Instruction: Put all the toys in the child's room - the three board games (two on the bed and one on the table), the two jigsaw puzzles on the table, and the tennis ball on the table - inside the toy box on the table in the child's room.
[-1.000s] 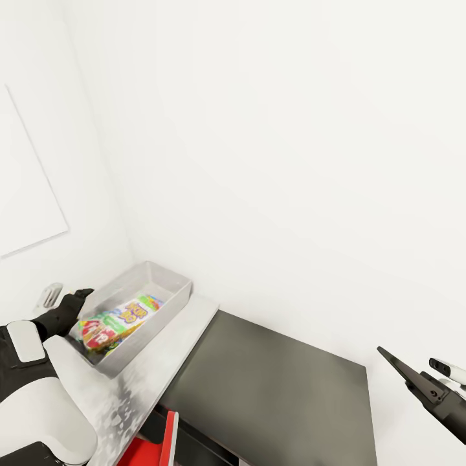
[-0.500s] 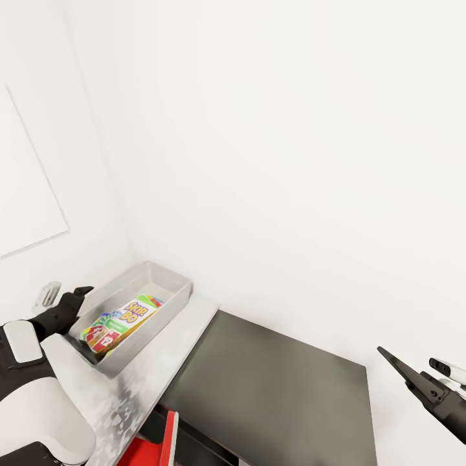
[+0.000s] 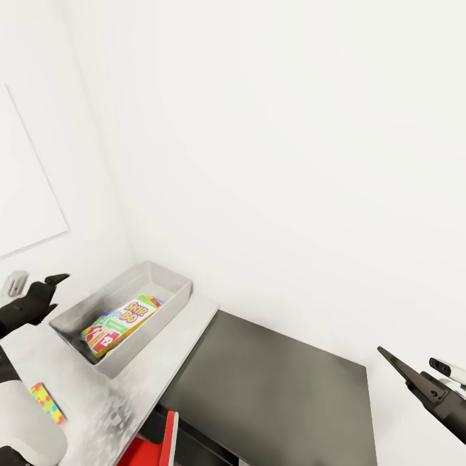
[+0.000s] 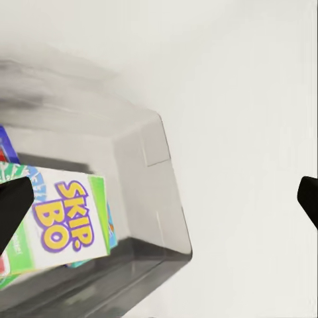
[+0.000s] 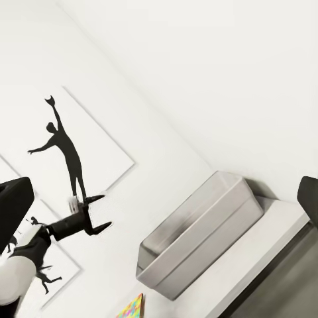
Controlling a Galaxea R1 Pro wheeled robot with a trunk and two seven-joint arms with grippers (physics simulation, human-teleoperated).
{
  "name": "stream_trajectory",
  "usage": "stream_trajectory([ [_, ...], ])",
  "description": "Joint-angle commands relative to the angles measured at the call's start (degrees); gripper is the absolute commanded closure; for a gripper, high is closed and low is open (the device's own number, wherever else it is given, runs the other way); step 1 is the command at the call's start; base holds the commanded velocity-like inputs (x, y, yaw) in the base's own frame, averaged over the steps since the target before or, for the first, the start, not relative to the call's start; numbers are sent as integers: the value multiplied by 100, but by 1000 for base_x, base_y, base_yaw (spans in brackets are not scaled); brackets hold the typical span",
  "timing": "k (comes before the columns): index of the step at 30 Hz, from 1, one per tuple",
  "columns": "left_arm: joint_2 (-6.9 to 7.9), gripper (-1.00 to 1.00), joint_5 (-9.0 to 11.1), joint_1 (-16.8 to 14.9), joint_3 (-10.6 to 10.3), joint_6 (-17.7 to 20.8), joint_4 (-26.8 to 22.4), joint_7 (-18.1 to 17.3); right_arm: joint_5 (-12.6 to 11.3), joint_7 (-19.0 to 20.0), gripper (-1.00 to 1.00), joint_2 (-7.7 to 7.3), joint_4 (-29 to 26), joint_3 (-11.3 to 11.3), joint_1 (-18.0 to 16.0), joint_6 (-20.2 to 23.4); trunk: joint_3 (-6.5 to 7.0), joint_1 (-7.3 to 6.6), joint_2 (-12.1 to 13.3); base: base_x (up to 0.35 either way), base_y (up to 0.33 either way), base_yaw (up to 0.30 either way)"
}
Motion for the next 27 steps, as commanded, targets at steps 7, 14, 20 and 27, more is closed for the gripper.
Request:
stream_trajectory([
  [7, 720, -100, 785, 185, -280, 30, -20, 3, 16, 10, -100, 4, -1, -2, -5, 56, -13, 4, -13, 0, 0, 0],
  [14, 1560, -100, 1699, 705, -761, 30, -6, -2, 39, 10, -100, 14, -1, -2, -5, 56, -13, 4, -13, 0, 0, 0],
  [20, 2492, -100, 2872, 1370, -1190, 30, 48, -36, 51, 10, -100, 18, -1, -2, -5, 56, -13, 4, -13, 0, 0, 0],
  [27, 3310, -100, 3951, 2343, -1342, 30, 121, -173, 61, 10, -100, 37, -1, -2, -5, 48, -13, 4, -13, 0, 0, 0],
])
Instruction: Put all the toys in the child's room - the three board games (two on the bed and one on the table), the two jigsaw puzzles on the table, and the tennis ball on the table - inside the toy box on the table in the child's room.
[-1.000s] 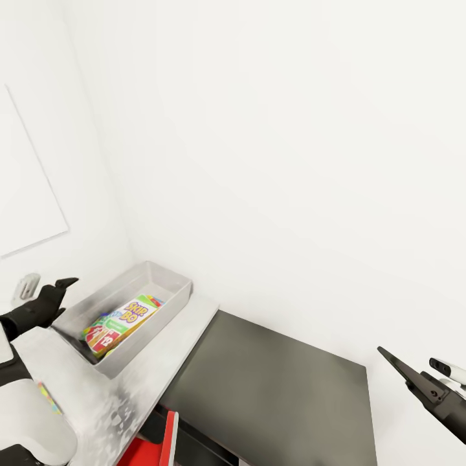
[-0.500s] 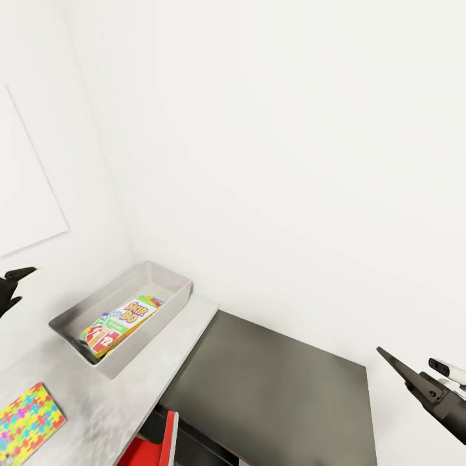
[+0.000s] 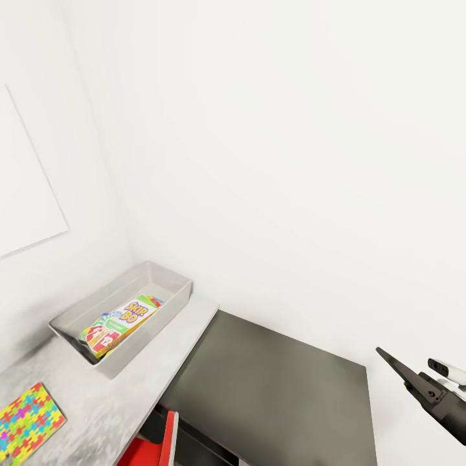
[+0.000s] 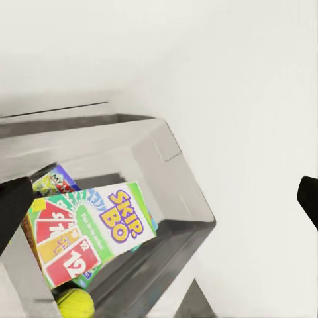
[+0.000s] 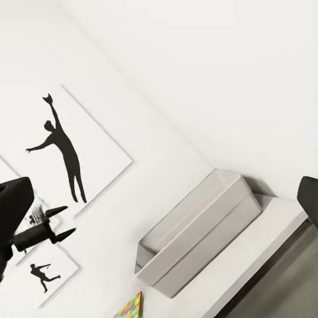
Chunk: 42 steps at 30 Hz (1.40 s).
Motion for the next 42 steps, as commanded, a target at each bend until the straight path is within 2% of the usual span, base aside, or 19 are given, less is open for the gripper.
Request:
stream_trajectory([
  [1, 61, -100, 91, 117, 1, 30, 20, -73, -14, 11, -100, 2, 0, -2, -5, 56, -13, 4, -12, 0, 0, 0],
  [6, 230, -100, 321, 663, -10, 30, 197, -667, -11, 7, -100, 15, -6, -2, -5, 55, -13, 4, -12, 0, 0, 0],
  [7, 249, -100, 338, 759, -11, 30, 245, -832, -10, 8, -100, 19, -7, -2, -5, 53, -13, 4, -12, 0, 0, 0],
  [8, 275, -100, 356, 947, -12, 30, 356, -1196, -9, 6, -100, 23, -8, -2, -5, 50, -13, 4, -12, 0, 0, 0],
  [13, 344, -100, 242, 1330, -19, 30, 594, -2122, -5, 2, -100, 29, -8, -2, -5, 47, -13, 4, -12, 0, 0, 0],
  [16, 454, -100, 57, 1448, -21, 30, 664, -2627, -4, -2, -100, 30, -12, -2, -5, 46, -11, 4, -12, 0, 0, 0],
  [19, 538, -100, -220, 1514, -22, 30, 713, -3121, -4, -3, -100, 33, -12, -1, -5, 46, -3, 4, -12, 0, 0, 1],
  [30, 618, -100, -1538, 1579, 19, 8, 739, -4857, -4, -7, -100, 47, -52, 18, -5, 38, 76, 4, -12, 0, 0, 43],
  [31, 618, -100, -1538, 1579, 19, 8, 739, -4857, -4, -7, -100, 47, -52, 18, -5, 38, 85, 4, -12, 0, 0, 61],
  [37, 621, -100, -1885, 1583, 26, -122, 741, -5322, -4, -13, -100, 49, -59, 34, -5, 37, 138, 4, -12, -1, 0, 63],
  [42, 621, -100, -2004, 1584, 28, -176, 739, -5541, -4, -15, -100, 49, -61, 37, -5, 37, 182, 4, -12, -70, 21, 65],
])
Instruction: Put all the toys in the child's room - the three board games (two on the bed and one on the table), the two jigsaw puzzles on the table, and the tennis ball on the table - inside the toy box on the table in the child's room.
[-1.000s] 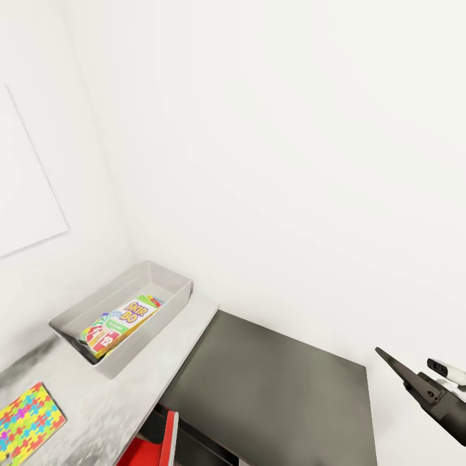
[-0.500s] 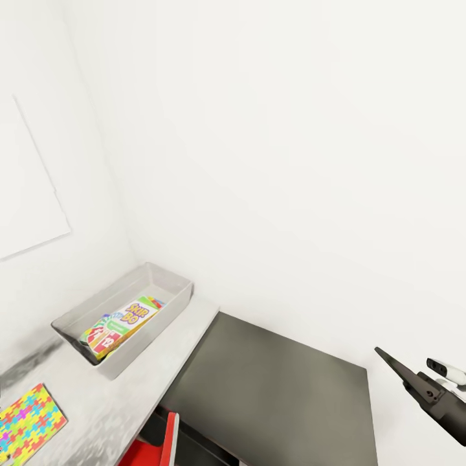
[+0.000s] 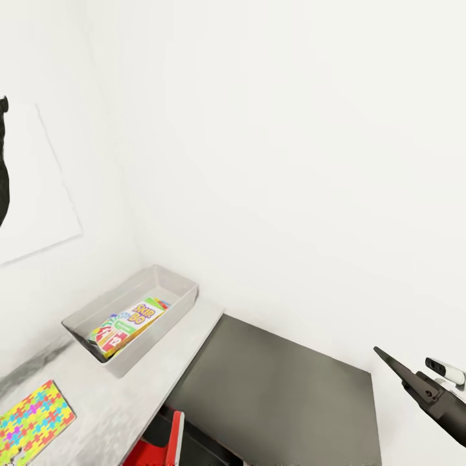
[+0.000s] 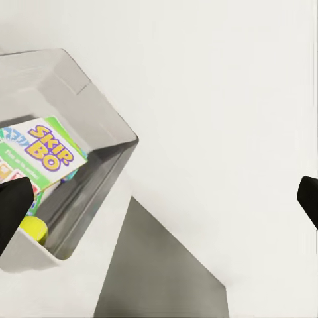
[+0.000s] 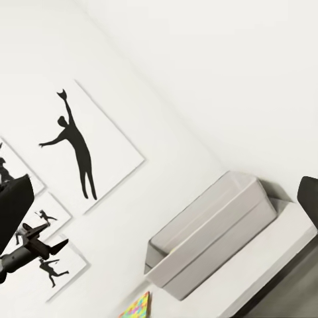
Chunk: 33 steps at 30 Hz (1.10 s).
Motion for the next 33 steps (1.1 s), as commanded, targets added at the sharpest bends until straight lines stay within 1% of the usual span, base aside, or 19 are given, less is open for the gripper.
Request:
stream_trajectory([
  [1, -1, -100, -20, -8, 3, 16, 2, -43, -15, 12, -100, 0, -1, -3, -5, 56, -4, 3, -14, -116, 40, 66],
  [13, -39, -100, -47, -7, 3, -4, -37, -132, -15, 26, -100, 0, -1, -23, -5, 56, 103, 3, -14, -47, 11, 76],
  [25, -43, -100, -45, -7, -4, -7, -58, -181, -15, 35, -100, -1, -7, -25, -5, 56, 208, 3, -14, -208, 1, 143],
  [33, -47, -100, -49, -7, -5, -9, -60, -350, -15, 36, -100, 0, -9, -25, -5, 56, 276, 3, -14, -54, 0, 173],
])
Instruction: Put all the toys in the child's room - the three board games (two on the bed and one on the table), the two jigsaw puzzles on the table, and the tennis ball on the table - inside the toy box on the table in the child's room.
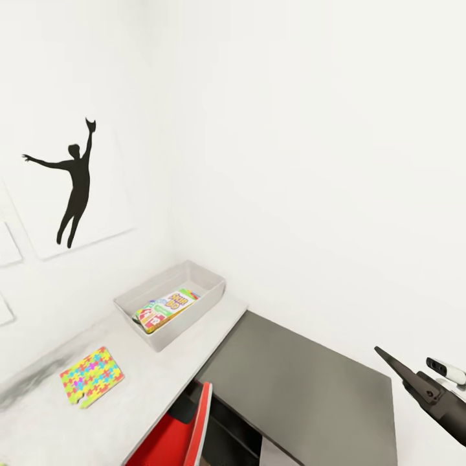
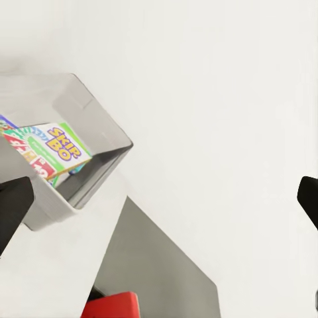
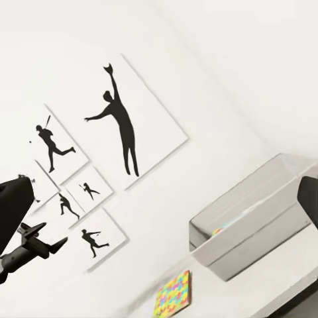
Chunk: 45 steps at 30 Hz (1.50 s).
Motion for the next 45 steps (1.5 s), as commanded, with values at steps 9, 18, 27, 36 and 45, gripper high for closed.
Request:
stream_trajectory([
  [9, 0, -100, -6, -5, -3, 23, 3, -54, -15, 11, -100, -1, 7, -2, -2, 56, 69, 3, -7, -8, 0, 181],
  [18, -4, -100, -5, -3, -15, 23, -3, -61, -15, 11, -100, -1, 8, 4, -2, 56, 141, 3, -7, -12, 26, 187],
  [27, -10, -100, -3, 0, -25, 23, -12, -60, -15, 11, -100, -1, 4, 13, -2, 56, 210, 3, -7, -35, 37, 198],
  [36, -17, -100, -3, -2, -26, 23, -76, -61, -15, 11, -100, -1, 4, 21, -2, 56, 275, 3, -7, -4, 4, 205],
  [45, -21, -100, -3, -2, -26, 23, -91, -61, -15, 4, -100, -1, 5, 27, -2, 56, 339, 3, -7, -1, 1, 207],
])
